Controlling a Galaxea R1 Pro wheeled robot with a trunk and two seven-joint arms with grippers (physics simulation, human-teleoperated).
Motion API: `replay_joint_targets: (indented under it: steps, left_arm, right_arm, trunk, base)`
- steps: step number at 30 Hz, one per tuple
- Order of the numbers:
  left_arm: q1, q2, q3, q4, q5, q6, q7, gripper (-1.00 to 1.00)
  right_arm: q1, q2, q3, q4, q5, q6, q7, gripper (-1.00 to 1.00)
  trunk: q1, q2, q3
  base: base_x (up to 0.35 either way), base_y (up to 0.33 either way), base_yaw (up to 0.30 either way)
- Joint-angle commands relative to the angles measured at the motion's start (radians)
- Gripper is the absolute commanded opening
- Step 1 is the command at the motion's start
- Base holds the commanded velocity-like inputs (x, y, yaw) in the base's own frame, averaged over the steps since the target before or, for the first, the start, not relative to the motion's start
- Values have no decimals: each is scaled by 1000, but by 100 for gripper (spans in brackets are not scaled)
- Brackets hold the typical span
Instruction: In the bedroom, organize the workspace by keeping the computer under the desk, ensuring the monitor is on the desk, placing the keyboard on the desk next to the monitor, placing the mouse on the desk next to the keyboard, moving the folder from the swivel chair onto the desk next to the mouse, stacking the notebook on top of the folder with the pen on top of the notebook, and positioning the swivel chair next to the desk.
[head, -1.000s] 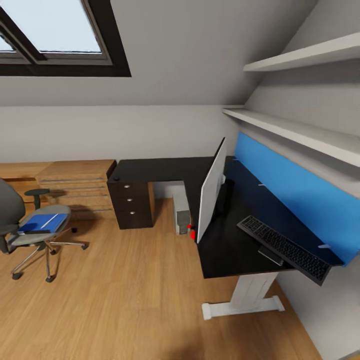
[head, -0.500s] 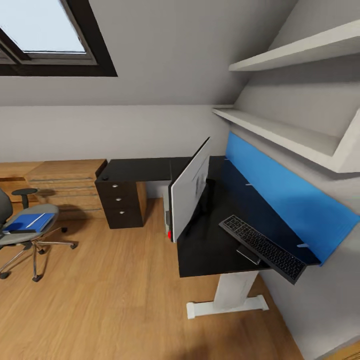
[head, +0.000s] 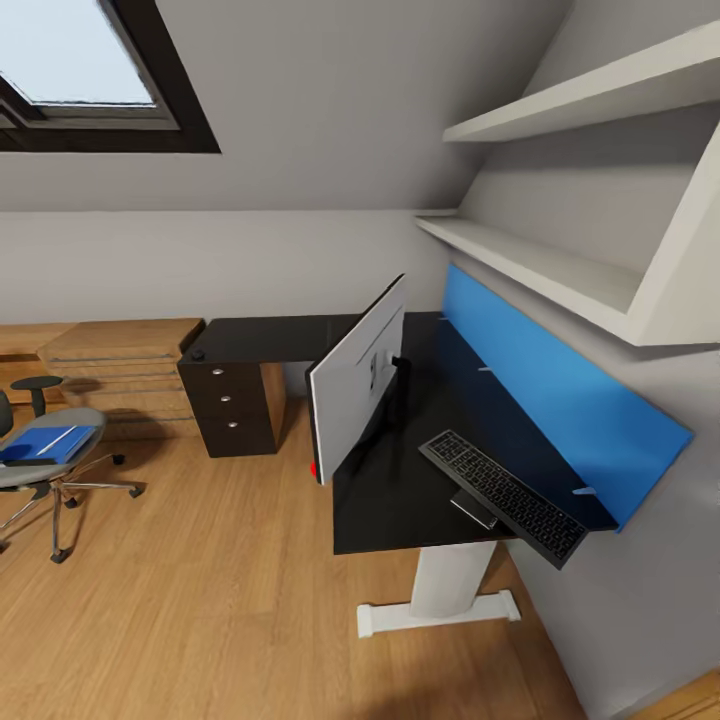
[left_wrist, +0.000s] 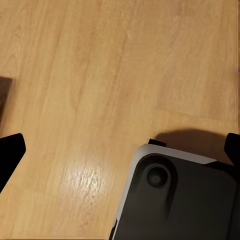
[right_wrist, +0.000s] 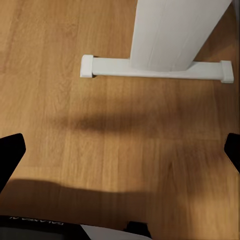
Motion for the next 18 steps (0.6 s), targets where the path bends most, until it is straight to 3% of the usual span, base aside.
replay_joint_targets:
  steps: [1, 18]
  left_arm:
    - [1, -1, 2, -2, 9, -3, -4, 100]
    - [1, 0, 2, -2, 10, 1, -3, 100]
  right_arm:
    - [-1, 0, 8, 1, -1, -2, -8, 100]
    - [-1, 0, 7, 1, -1, -2, -9, 100]
  trunk:
    - [0, -2, -2]
    - [0, -2, -2]
  base:
    - [0, -235, 0]
    - [0, -299, 0]
